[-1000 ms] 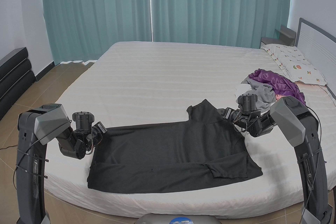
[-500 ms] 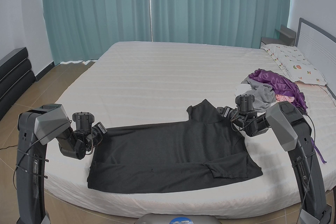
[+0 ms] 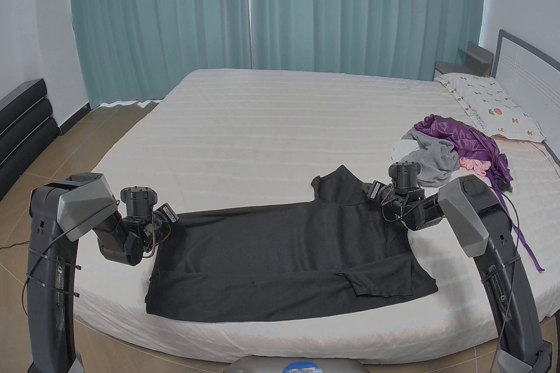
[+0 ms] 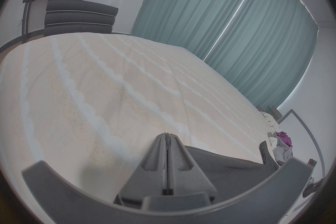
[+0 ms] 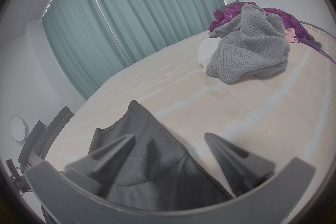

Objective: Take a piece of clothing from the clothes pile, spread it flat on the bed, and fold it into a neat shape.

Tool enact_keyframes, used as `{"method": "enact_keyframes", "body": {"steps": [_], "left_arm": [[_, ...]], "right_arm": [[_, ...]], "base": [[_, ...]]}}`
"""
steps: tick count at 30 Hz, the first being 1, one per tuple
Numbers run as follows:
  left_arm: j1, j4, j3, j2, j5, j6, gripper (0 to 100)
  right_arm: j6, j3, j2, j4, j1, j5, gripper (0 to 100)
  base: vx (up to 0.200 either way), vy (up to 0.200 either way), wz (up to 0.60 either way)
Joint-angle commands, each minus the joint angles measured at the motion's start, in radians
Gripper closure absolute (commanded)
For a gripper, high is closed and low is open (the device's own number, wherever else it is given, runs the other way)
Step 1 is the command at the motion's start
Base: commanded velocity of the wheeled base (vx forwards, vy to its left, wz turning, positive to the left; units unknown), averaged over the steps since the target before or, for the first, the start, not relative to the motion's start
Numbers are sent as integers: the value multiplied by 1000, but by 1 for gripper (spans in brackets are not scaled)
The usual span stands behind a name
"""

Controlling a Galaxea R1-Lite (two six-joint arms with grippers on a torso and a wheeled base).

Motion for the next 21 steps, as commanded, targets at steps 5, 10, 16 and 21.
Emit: {"method": "enact_keyframes", "body": {"steps": [5,10,16,21], "left_arm": [[0,-2,-2,-4,0,1,100],[-2,-11,3,-14,5,6,100],[0,-14,8,-32,6,6,100],[0,-16,26,-61,6,4,100]], "right_arm": [[2,-25,15,-1,1,-25,100],[51,-18,-5,0,3,-49,100],[74,44,-60,-1,4,-49,100],[134,113,-115,-15,10,-49,100]], "base": [[0,0,0],[0,0,0],[0,0,0],[0,0,0]]}}
